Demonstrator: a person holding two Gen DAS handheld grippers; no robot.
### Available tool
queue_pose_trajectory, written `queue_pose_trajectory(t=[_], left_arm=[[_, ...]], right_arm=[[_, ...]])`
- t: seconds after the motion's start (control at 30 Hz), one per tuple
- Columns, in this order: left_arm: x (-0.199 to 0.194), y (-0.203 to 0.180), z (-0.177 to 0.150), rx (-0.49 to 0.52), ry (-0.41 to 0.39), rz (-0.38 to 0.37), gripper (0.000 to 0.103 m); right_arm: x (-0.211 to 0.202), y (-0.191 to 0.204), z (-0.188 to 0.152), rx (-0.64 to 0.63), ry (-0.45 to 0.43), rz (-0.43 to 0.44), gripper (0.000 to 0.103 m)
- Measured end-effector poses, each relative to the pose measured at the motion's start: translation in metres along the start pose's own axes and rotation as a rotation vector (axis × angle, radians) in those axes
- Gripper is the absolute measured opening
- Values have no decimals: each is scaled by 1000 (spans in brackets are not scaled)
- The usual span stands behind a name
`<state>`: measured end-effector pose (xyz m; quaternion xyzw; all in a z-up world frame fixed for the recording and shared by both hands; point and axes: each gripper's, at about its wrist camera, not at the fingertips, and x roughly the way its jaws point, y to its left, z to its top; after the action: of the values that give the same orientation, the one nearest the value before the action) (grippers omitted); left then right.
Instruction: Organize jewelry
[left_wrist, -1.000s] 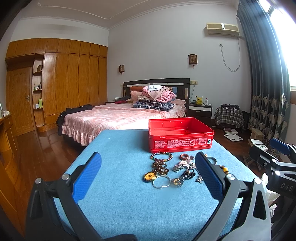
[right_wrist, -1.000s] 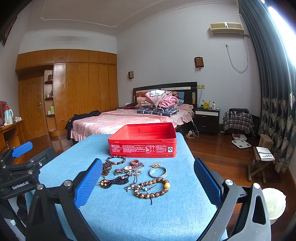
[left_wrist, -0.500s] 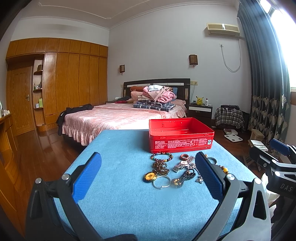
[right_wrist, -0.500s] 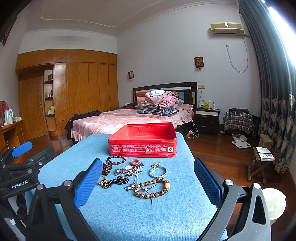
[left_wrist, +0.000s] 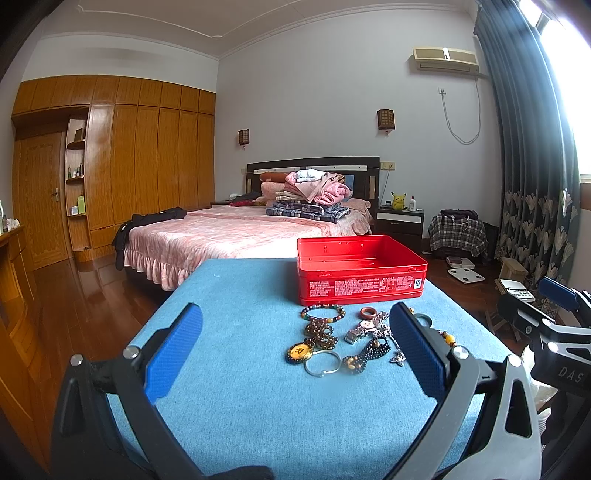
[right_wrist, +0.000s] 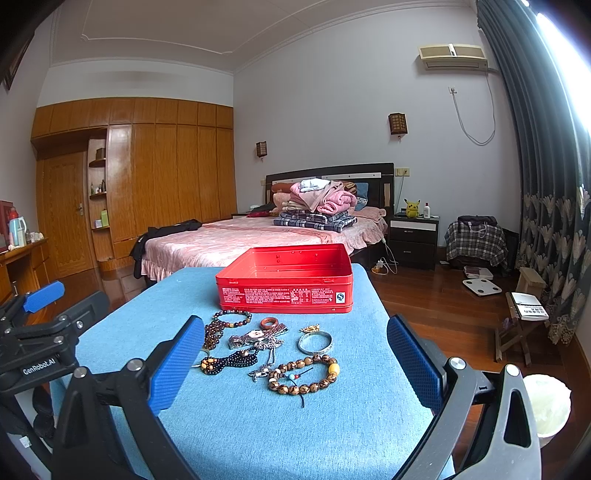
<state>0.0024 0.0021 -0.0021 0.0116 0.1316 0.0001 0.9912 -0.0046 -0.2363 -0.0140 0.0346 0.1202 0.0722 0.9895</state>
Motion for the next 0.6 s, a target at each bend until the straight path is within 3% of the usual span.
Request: queue_pose_trajectory(t=[0.6], left_arm=[[-1,0,2,0,0,0,98]], right_arm=[[1,0,0,0,2,0,97]])
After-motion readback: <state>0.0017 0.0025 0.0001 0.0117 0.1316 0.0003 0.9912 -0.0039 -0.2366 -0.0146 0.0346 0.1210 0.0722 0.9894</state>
